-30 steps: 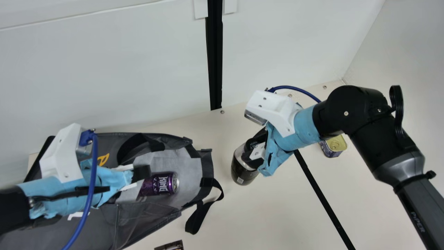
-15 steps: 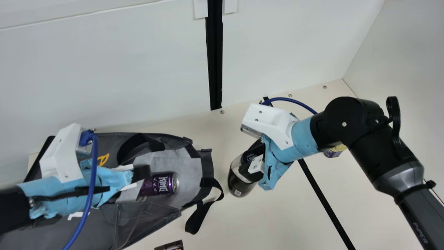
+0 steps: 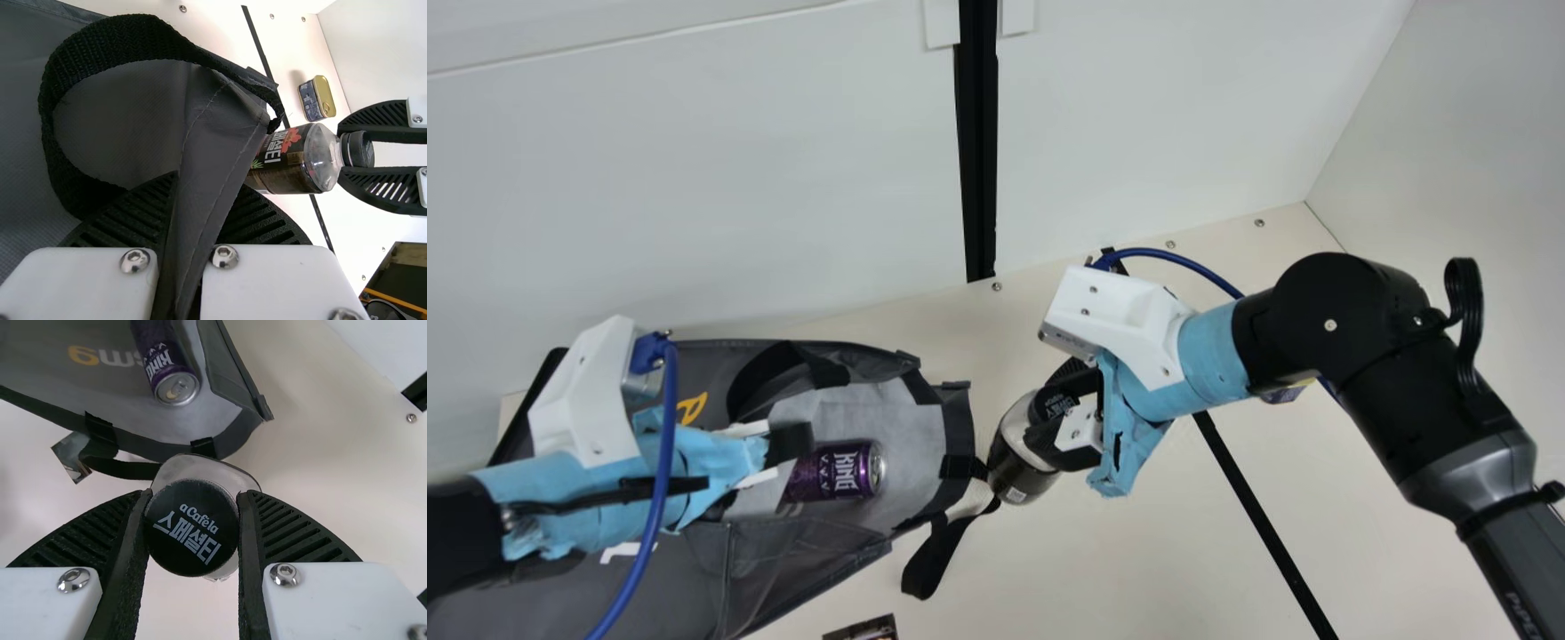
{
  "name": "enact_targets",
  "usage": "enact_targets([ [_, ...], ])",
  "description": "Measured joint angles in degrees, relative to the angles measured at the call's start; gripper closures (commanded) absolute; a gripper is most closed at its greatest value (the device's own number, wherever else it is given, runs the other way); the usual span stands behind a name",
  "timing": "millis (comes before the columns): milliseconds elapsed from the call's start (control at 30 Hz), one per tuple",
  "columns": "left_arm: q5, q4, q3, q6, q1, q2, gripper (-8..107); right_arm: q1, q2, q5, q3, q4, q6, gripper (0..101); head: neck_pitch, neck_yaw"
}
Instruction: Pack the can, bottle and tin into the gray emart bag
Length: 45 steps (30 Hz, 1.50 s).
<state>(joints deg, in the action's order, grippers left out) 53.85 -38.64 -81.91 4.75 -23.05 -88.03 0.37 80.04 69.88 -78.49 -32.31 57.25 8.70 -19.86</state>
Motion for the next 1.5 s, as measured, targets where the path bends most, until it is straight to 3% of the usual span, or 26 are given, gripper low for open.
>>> enact_targets([
  [1033, 0.0, 0.0, 0.0, 0.0, 0.0, 0.0, 89, -2.2, 0.9, 0.0, 0.7, -17.8, 8.9, 101, 0.0, 0.0],
  [1500, 0.0, 0.0, 0.0, 0.0, 0.0, 0.0, 89, 2.9, 2.1, -4.7, 4.4, -21.5, 10.6, 101, 0.0, -0.1],
])
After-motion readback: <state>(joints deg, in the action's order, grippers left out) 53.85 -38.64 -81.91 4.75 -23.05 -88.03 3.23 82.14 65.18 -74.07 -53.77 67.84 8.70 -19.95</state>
